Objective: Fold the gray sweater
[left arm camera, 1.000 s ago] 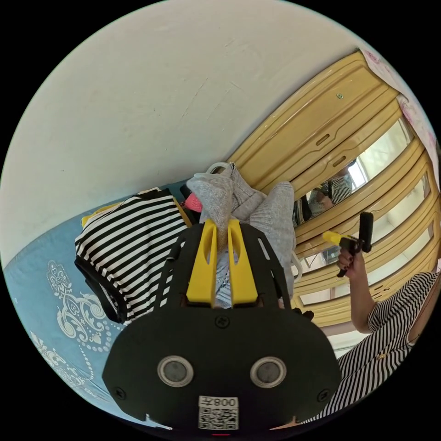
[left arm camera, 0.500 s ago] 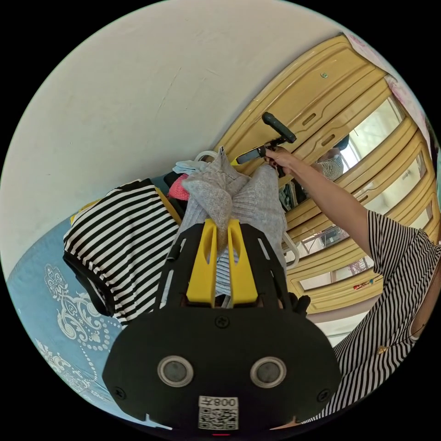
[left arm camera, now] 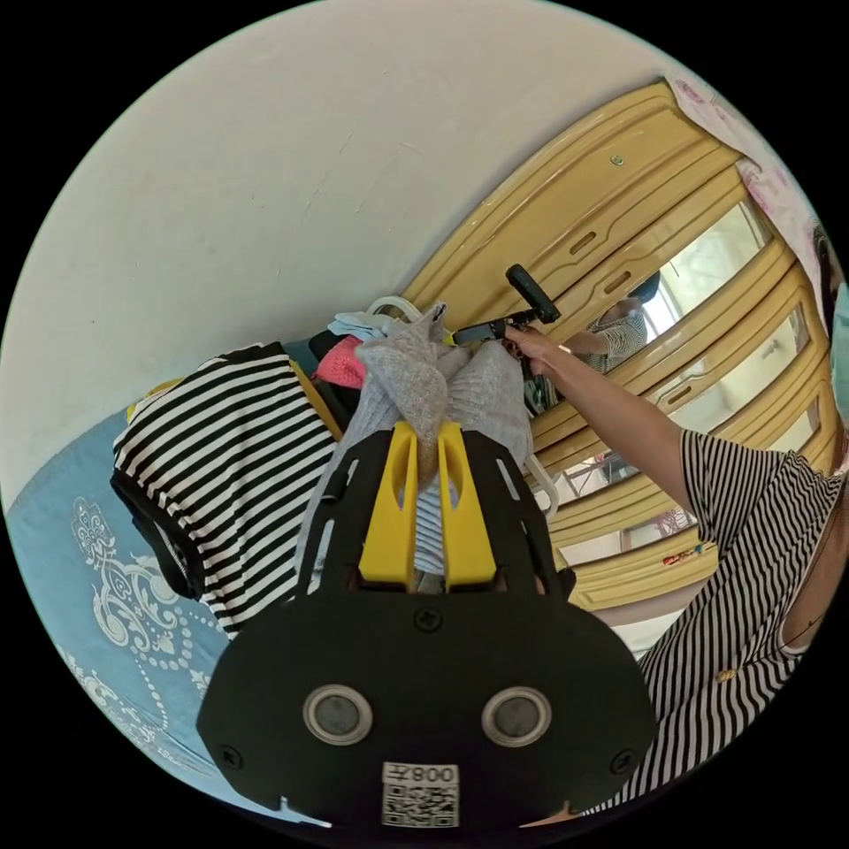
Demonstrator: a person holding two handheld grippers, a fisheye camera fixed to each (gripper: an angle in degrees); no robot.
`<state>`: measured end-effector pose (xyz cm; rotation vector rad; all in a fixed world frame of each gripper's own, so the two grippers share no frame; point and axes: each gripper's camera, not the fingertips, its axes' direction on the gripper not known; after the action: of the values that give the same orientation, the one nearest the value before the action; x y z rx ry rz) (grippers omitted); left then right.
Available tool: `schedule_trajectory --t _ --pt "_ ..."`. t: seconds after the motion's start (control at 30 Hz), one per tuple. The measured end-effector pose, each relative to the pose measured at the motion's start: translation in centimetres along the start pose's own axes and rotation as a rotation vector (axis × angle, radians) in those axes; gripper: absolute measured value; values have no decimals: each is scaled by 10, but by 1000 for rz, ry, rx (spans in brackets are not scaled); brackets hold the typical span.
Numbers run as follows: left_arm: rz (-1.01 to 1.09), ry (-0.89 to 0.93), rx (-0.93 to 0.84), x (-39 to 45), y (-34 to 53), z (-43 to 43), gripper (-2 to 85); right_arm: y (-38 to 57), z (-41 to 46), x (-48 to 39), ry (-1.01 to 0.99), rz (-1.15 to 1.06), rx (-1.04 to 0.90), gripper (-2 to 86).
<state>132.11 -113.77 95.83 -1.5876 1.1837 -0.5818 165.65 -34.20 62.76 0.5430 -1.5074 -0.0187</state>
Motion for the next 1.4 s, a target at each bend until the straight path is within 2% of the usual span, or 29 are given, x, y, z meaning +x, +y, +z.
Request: schedule_trajectory --t 0.2,0.57,0.8,0.97,1.2,1.4 --pt "-1 30 73 5 55 -45 41 35 12 -59 144 -27 106 15" --pt "10 39 286 15 169 -166 38 167 -70 -231 229 -153 493 12" --pt "118 43 464 40 261 -289 35 261 -130 -366 205 -211 773 11" --pt "228 108 617 63 337 -388 36 339 -147 -500 262 -247 927 11" --pt "468 -29 769 129 481 -558 36 427 -149 -665 212 -357 1096 13" --pt "538 -142 841 157 629 -661 36 503 -98 -772 107 -481 1160 14"
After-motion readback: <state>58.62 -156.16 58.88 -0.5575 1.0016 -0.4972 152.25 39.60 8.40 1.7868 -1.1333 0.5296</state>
